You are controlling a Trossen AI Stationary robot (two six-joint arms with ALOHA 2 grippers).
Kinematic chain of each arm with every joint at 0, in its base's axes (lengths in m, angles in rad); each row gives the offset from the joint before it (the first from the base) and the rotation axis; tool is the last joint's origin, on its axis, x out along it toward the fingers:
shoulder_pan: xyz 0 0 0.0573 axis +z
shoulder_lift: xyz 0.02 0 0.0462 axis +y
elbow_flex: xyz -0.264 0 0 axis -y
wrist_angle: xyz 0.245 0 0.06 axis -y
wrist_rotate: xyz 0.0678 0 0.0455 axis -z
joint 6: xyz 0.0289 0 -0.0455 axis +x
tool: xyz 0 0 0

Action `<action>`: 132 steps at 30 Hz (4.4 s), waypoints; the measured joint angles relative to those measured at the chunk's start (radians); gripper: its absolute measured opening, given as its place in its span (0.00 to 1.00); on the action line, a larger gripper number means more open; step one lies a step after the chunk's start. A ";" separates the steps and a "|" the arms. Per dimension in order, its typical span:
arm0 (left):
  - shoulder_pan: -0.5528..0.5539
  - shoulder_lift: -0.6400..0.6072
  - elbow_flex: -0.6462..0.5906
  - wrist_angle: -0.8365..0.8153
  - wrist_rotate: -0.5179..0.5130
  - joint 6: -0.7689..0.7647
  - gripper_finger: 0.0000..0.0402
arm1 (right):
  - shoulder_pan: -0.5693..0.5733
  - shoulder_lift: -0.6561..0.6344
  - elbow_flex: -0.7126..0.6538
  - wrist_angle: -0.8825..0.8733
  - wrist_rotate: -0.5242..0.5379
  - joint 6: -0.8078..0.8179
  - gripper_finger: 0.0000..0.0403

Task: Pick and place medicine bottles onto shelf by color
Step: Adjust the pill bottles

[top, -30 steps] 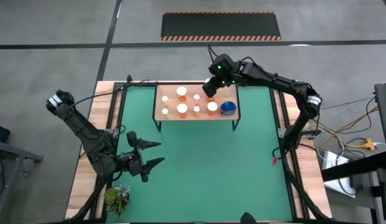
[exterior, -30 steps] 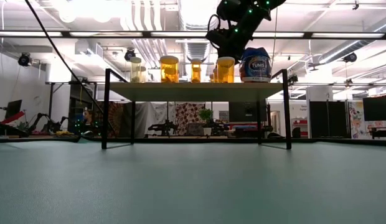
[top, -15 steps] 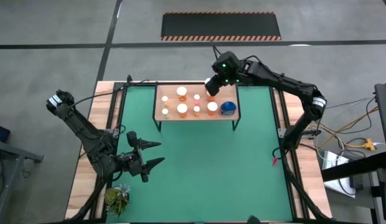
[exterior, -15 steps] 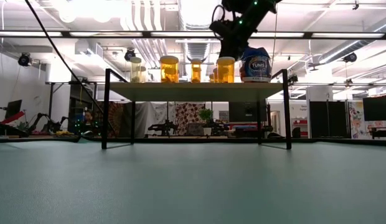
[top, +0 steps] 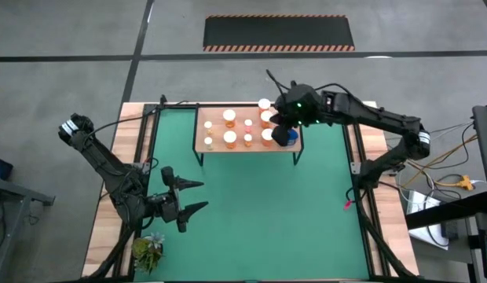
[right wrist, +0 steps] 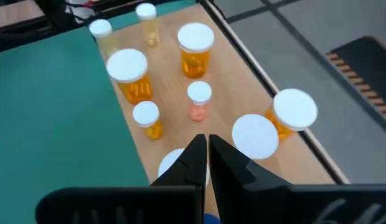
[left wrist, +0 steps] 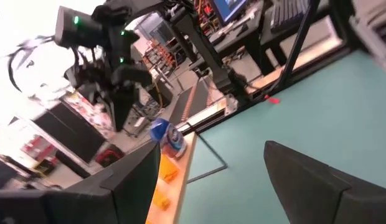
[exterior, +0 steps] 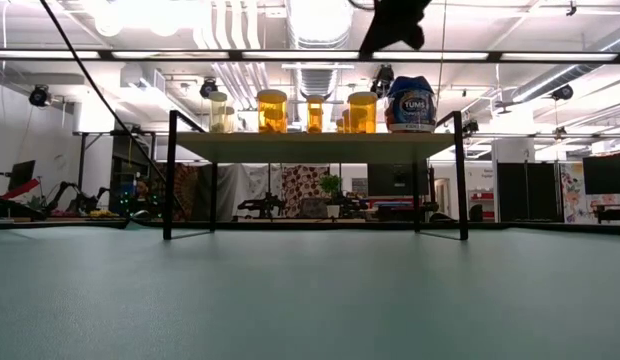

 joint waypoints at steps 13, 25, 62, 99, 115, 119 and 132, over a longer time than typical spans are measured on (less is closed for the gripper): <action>0.059 -0.001 -0.048 0.222 0.030 0.075 0.67 | -0.040 -0.006 -0.062 0.043 0.021 -0.364 0.02; 0.281 -0.102 -0.050 0.222 0.024 0.156 0.67 | -0.159 0.023 -0.070 0.137 -0.059 -0.374 0.02; 0.284 -0.126 -0.131 0.218 0.016 0.156 0.67 | -0.154 0.147 -0.037 0.045 -0.078 0.027 0.02; 0.284 -0.125 -0.131 0.218 0.017 0.150 0.67 | -0.150 0.197 0.028 -0.022 -0.125 -0.052 0.02; 0.284 -0.125 -0.131 0.219 0.017 0.149 0.67 | -0.143 0.197 0.027 -0.002 -0.129 -0.055 0.02; 0.284 -0.125 -0.131 0.219 0.017 0.149 0.67 | -0.143 0.197 0.027 -0.001 -0.129 -0.053 0.02; 0.284 -0.125 -0.131 0.219 0.017 0.149 0.67 | -0.143 0.195 0.053 0.008 -0.128 -0.066 0.02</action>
